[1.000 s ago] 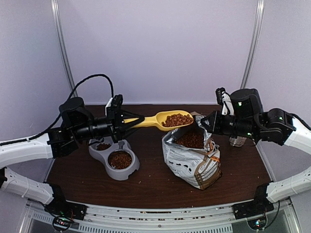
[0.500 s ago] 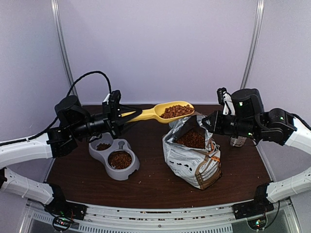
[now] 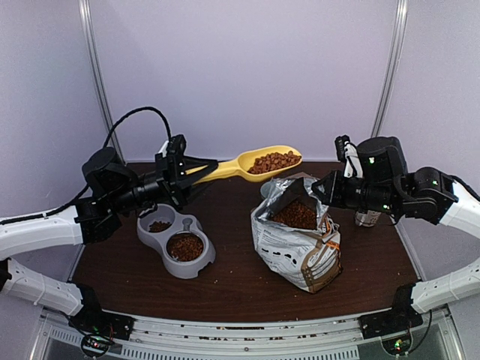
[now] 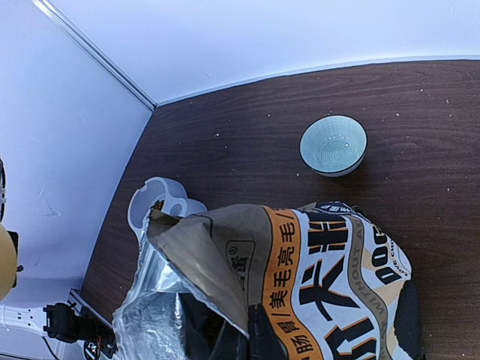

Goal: Serve the pet food
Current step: Place the pet food in the pet food bowl.

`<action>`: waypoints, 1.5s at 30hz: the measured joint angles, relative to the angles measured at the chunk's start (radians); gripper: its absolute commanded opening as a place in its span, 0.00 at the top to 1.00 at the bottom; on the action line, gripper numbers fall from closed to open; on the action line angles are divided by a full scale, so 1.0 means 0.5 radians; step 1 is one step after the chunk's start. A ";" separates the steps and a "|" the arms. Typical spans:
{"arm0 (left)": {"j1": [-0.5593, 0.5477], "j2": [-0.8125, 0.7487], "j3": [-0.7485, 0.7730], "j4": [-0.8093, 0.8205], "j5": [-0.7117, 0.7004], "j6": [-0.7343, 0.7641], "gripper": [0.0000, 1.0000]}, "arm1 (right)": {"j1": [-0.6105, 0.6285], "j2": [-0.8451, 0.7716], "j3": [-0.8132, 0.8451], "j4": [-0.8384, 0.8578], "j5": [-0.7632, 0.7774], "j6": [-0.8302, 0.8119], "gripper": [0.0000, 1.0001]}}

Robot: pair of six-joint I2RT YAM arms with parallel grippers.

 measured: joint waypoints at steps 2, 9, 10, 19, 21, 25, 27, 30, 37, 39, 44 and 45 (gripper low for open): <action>0.002 0.000 0.000 0.005 0.000 0.000 1.00 | 0.000 0.000 0.001 -0.001 0.000 0.000 1.00; 0.002 -0.008 -0.028 0.038 -0.005 -0.003 1.00 | 0.000 0.003 0.007 -0.009 0.000 0.000 1.00; 0.002 -0.010 -0.036 0.039 -0.010 -0.006 1.00 | 0.000 0.003 0.007 -0.010 0.000 0.000 1.00; 0.002 -0.012 -0.079 0.068 -0.020 -0.021 1.00 | 0.000 0.003 0.008 -0.014 0.006 0.000 1.00; 0.002 -0.018 -0.081 0.073 -0.025 -0.021 1.00 | 0.000 0.003 0.008 -0.014 0.011 0.000 1.00; 0.009 -0.043 -0.101 0.074 -0.026 -0.022 1.00 | 0.000 0.003 0.008 -0.014 0.016 0.000 1.00; 0.034 -0.064 -0.126 0.073 -0.026 -0.022 1.00 | 0.000 0.003 0.008 -0.014 0.018 0.001 1.00; 0.098 -0.113 -0.149 0.021 -0.027 -0.021 1.00 | 0.000 0.003 0.008 -0.014 0.019 0.001 1.00; 0.228 -0.309 -0.204 -0.076 -0.024 -0.013 1.00 | -0.001 -0.003 0.007 -0.019 0.020 0.001 1.00; 0.278 -0.361 -0.253 -0.081 -0.021 -0.014 1.00 | -0.002 -0.005 0.007 -0.021 0.020 0.001 1.00; 0.429 -0.436 -0.385 -0.122 0.009 -0.018 1.00 | -0.008 -0.005 0.008 -0.021 0.020 0.001 1.00; 0.473 -0.454 -0.416 -0.130 0.021 -0.021 1.00 | -0.009 -0.005 0.007 -0.022 0.020 0.001 1.00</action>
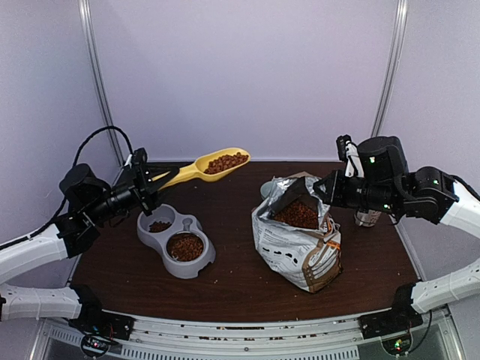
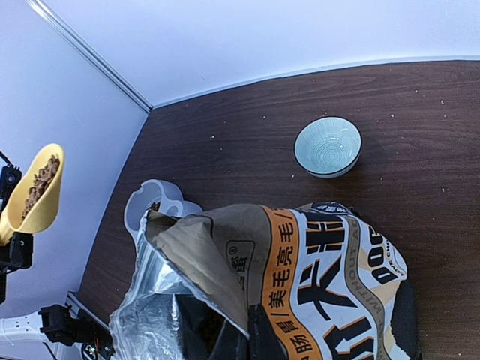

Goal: Serve the pet food
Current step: Place the pet food in the pet food bowl.

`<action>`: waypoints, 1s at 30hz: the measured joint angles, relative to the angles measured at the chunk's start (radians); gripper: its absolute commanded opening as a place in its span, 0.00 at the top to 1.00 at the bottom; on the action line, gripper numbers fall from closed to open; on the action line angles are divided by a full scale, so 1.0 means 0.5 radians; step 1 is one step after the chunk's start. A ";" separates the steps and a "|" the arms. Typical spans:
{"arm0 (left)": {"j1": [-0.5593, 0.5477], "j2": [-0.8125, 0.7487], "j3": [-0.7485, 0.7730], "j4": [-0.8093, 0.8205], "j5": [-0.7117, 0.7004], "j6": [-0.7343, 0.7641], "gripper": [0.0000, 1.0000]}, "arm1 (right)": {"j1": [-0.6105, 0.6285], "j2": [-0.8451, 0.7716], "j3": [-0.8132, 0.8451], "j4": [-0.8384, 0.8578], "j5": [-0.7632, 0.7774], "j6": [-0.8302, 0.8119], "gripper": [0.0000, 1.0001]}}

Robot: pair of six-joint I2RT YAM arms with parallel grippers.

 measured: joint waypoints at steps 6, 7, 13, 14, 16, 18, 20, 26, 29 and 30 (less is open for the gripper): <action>0.285 -0.163 -0.194 -0.040 0.096 -0.024 1.00 | 0.000 0.000 0.001 -0.005 0.002 0.000 1.00; 0.343 -0.192 -0.229 -0.046 0.117 -0.030 1.00 | 0.000 -0.001 0.001 -0.006 0.002 0.000 1.00; 0.736 -0.326 -0.457 -0.048 0.293 -0.061 1.00 | -0.001 0.000 0.001 -0.006 0.002 0.000 1.00; 0.792 -0.339 -0.486 -0.050 0.314 -0.063 1.00 | -0.001 -0.001 0.001 -0.006 0.002 0.000 1.00; 0.901 -0.362 -0.537 -0.056 0.372 -0.068 1.00 | -0.001 -0.001 0.001 -0.006 0.002 0.000 1.00; 1.022 -0.386 -0.592 -0.045 0.445 -0.075 1.00 | -0.001 -0.001 0.000 -0.006 0.002 0.000 1.00; 1.128 -0.401 -0.639 -0.040 0.504 -0.079 1.00 | -0.002 -0.001 0.001 -0.007 0.002 0.000 1.00; 1.408 -0.464 -0.767 -0.060 0.671 -0.069 1.00 | -0.002 -0.001 0.001 -0.007 0.002 -0.001 1.00; 1.536 -0.492 -0.802 -0.063 0.746 -0.051 1.00 | -0.004 -0.001 0.001 -0.007 0.002 -0.001 1.00; 1.579 -0.505 -0.815 -0.068 0.771 -0.041 1.00 | -0.004 -0.001 0.001 -0.007 0.002 -0.001 1.00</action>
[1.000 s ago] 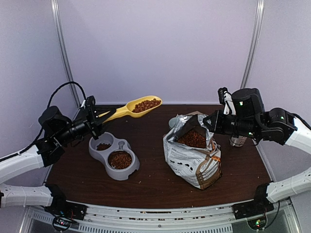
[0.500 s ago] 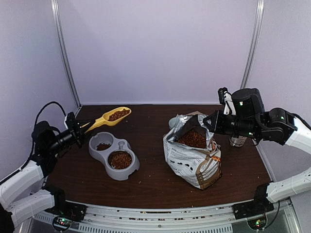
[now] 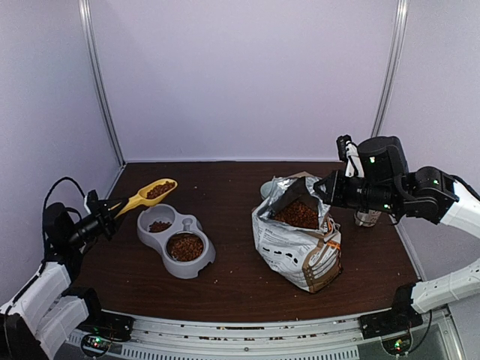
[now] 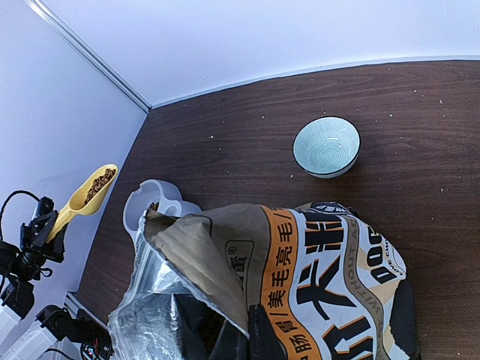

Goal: Serve the pet food
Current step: Place the pet food in the pet food bowl.

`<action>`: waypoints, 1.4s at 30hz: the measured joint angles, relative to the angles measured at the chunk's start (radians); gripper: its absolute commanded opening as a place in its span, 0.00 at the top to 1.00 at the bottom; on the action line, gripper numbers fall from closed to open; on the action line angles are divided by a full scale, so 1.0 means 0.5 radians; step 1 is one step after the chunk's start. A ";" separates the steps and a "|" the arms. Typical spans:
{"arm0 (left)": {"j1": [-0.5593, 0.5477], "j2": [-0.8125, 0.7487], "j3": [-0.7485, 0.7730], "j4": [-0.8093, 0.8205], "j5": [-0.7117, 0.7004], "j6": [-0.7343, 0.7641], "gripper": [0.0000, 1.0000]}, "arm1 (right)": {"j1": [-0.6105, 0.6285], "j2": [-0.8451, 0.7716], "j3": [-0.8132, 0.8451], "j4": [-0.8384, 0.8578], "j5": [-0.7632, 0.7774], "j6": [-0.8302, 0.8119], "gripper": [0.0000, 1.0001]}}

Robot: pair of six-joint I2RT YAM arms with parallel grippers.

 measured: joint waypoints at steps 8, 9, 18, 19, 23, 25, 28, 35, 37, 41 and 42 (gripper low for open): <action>0.246 -0.126 -0.016 -0.407 0.109 0.307 1.00 | -0.008 0.000 0.000 0.000 0.000 -0.001 1.00; 0.252 -0.126 -0.013 -0.459 0.114 0.347 1.00 | -0.008 0.000 -0.001 0.000 0.000 -0.001 1.00; 0.255 -0.081 0.040 -0.896 0.111 0.732 1.00 | -0.009 0.000 0.000 -0.001 0.000 -0.002 1.00; 0.255 -0.070 0.043 -0.922 0.109 0.758 1.00 | -0.009 0.000 0.000 -0.001 0.000 -0.002 1.00; 0.259 -0.011 0.117 -1.122 0.082 0.903 1.00 | -0.009 0.000 0.000 -0.001 0.000 -0.004 1.00; 0.262 0.009 0.182 -1.198 0.069 0.978 1.00 | -0.009 0.000 -0.001 -0.002 0.000 -0.005 1.00; 0.262 0.048 0.266 -1.273 0.055 1.080 1.00 | -0.009 0.000 -0.001 -0.002 0.000 -0.005 1.00; 0.263 0.162 0.444 -1.555 0.003 1.344 1.00 | -0.011 0.000 0.000 -0.002 0.000 -0.005 1.00; 0.263 0.192 0.506 -1.638 -0.014 1.421 1.00 | -0.011 0.001 0.000 -0.002 0.000 -0.005 1.00; 0.263 0.258 0.660 -1.825 -0.069 1.587 1.00 | -0.012 0.000 0.000 -0.002 -0.001 -0.005 1.00; 0.263 0.277 0.702 -1.873 -0.085 1.630 1.00 | -0.012 0.000 0.000 -0.002 -0.001 -0.005 1.00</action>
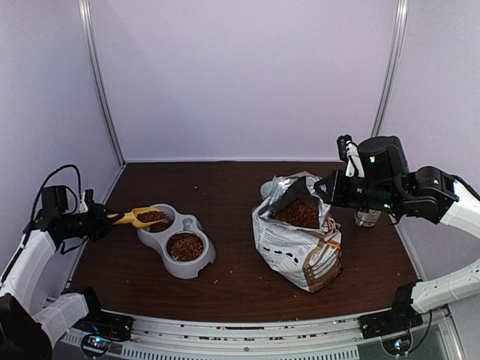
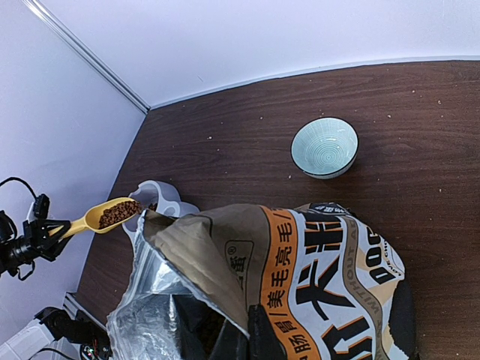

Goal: Serve the pet food
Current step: Place the pet food in the pet food bowl.

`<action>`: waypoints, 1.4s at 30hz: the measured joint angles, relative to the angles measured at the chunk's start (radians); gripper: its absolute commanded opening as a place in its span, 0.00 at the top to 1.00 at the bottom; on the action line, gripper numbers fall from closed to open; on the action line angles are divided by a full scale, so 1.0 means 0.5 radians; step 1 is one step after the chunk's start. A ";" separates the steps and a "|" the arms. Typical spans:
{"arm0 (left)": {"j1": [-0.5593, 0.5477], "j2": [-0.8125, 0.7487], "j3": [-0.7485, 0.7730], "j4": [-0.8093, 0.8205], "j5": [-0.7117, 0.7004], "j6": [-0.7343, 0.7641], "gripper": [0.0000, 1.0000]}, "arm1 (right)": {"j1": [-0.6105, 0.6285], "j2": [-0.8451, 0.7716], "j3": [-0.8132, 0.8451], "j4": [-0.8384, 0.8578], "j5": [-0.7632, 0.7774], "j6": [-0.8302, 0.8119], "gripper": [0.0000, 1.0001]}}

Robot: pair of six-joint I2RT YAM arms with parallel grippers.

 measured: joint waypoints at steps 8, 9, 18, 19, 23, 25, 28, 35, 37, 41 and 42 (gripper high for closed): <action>0.000 0.146 0.274 -0.311 -0.122 0.330 1.00 | -0.005 0.001 0.000 0.000 -0.001 0.000 1.00; 0.000 0.166 0.307 -0.356 -0.142 0.369 1.00 | -0.006 0.001 0.000 0.000 -0.001 0.000 1.00; 0.000 0.253 0.579 -0.646 -0.277 0.626 1.00 | -0.008 0.016 0.014 -0.001 -0.001 0.000 1.00; -0.001 0.267 0.622 -0.684 -0.296 0.652 1.00 | -0.008 0.018 0.014 -0.003 -0.001 -0.001 1.00; -0.056 0.321 0.764 -0.774 -0.395 0.734 1.00 | -0.008 0.024 0.014 -0.003 -0.002 -0.001 1.00; -0.137 0.356 0.838 -0.824 -0.476 0.768 1.00 | -0.008 0.024 0.014 -0.003 -0.002 0.000 1.00; -0.276 0.401 0.924 -0.873 -0.600 0.800 1.00 | -0.008 0.024 0.014 -0.002 -0.002 -0.001 1.00; -0.370 0.451 0.961 -0.934 -0.787 0.832 1.00 | -0.008 0.024 0.014 -0.003 -0.002 -0.001 1.00; -0.375 0.452 0.966 -0.948 -0.813 0.836 1.00 | -0.008 0.024 0.014 -0.003 -0.002 -0.001 1.00; -0.389 0.438 0.993 -0.971 -0.815 0.834 1.00 | -0.008 0.024 0.014 0.001 -0.017 -0.018 1.00; -0.394 0.430 1.009 -0.977 -0.808 0.829 1.00 | -0.008 0.024 0.015 0.003 -0.027 -0.027 1.00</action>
